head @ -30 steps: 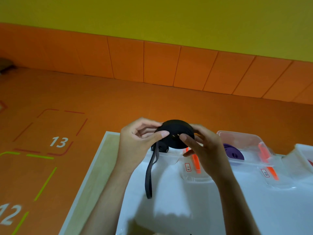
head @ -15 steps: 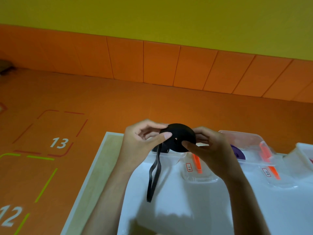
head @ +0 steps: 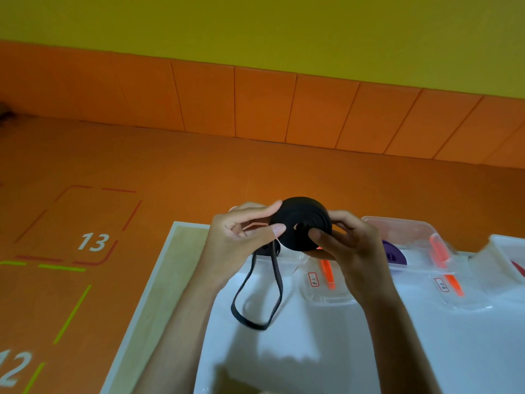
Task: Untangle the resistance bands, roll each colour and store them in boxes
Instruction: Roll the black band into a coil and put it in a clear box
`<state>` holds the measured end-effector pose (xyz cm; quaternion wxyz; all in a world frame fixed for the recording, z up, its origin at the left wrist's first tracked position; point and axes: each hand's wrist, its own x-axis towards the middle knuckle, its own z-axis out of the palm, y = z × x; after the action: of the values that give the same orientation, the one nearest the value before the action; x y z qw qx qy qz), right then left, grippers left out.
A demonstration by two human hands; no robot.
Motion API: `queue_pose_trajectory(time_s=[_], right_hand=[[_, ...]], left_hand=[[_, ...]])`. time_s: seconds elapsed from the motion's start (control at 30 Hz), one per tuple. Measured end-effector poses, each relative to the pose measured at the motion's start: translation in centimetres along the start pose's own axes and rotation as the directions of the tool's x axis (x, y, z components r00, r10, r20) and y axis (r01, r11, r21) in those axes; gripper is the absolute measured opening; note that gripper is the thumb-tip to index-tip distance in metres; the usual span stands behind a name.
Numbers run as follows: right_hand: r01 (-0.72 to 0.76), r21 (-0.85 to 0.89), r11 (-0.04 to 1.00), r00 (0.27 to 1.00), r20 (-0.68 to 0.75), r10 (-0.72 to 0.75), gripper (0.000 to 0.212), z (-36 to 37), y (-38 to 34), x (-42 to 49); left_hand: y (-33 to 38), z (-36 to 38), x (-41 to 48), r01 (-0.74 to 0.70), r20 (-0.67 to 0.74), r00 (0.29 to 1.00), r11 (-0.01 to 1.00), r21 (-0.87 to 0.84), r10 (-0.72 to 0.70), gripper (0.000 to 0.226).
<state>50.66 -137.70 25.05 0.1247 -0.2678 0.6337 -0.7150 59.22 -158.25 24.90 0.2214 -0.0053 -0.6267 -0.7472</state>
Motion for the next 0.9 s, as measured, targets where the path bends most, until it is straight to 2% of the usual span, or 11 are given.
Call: queue_pose_trajectory(time_s=[0.1, 0.2, 0.27, 0.37, 0.47, 0.5, 0.57, 0.63, 0.7, 0.8, 0.9], right_hand=[[-0.016, -0.044, 0.999, 1.000, 0.015, 0.016, 0.024, -0.2, 0.3, 0.1], [0.046, -0.382, 0.923, 0.997, 0.076, -0.019, 0.036, -0.2, 0.1, 0.4], [0.067, -0.484, 0.872, 0.996, 0.090, -0.026, 0.046, 0.1, 0.1, 0.5], [0.079, -0.409, 0.909, 0.996, 0.067, -0.056, 0.039, 0.0, 0.1, 0.4], [0.033, -0.215, 0.976, 0.999, 0.014, -0.031, 0.027, 0.1, 0.2, 0.4], [0.027, -0.219, 0.975, 1.000, 0.003, -0.028, 0.027, 0.3, 0.3, 0.4], [0.034, -0.353, 0.935, 0.999, -0.001, -0.037, 0.032, 1.0, 0.4, 0.4], [0.031, -0.445, 0.895, 0.999, -0.002, -0.036, 0.041, 1.3, 0.6, 0.4], [0.031, -0.471, 0.882, 0.999, 0.003, -0.033, 0.038, 1.1, 0.7, 0.7], [0.013, -0.318, 0.948, 0.999, 0.036, -0.002, 0.023, 1.0, 0.7, 0.7], [0.022, -0.213, 0.977, 1.000, -0.018, -0.026, 0.018, 1.0, 0.4, 0.6]], left_hand=[[0.0, -0.1, -0.1, 0.012, -0.009, 1.000, 0.998, 0.058, -0.011, 0.037], [0.1, 0.3, 0.0, 0.005, -0.047, 0.999, 0.996, 0.088, -0.001, 0.043], [-0.1, 0.9, -0.1, -0.002, -0.079, 0.997, 0.997, 0.077, 0.008, 0.037], [-0.7, 1.0, -0.2, -0.008, -0.145, 0.989, 0.999, 0.034, 0.012, 0.022], [-0.8, 0.1, 0.0, 0.013, -0.079, 0.997, 0.999, 0.052, -0.009, 0.028], [-0.8, -0.2, 0.1, 0.015, -0.053, 0.999, 0.998, 0.062, -0.012, 0.033], [-0.9, -0.8, 0.3, 0.018, -0.046, 0.999, 0.996, 0.086, -0.014, 0.036], [-1.0, -1.2, 0.3, 0.013, -0.061, 0.998, 0.994, 0.106, -0.006, 0.030], [-1.1, -1.3, 0.3, 0.007, -0.088, 0.996, 0.994, 0.109, 0.003, 0.027], [-1.2, -1.0, 0.2, 0.004, -0.115, 0.993, 0.997, 0.076, 0.004, 0.024], [-1.3, -0.4, 0.1, -0.001, -0.136, 0.991, 0.999, 0.043, 0.007, 0.024]])
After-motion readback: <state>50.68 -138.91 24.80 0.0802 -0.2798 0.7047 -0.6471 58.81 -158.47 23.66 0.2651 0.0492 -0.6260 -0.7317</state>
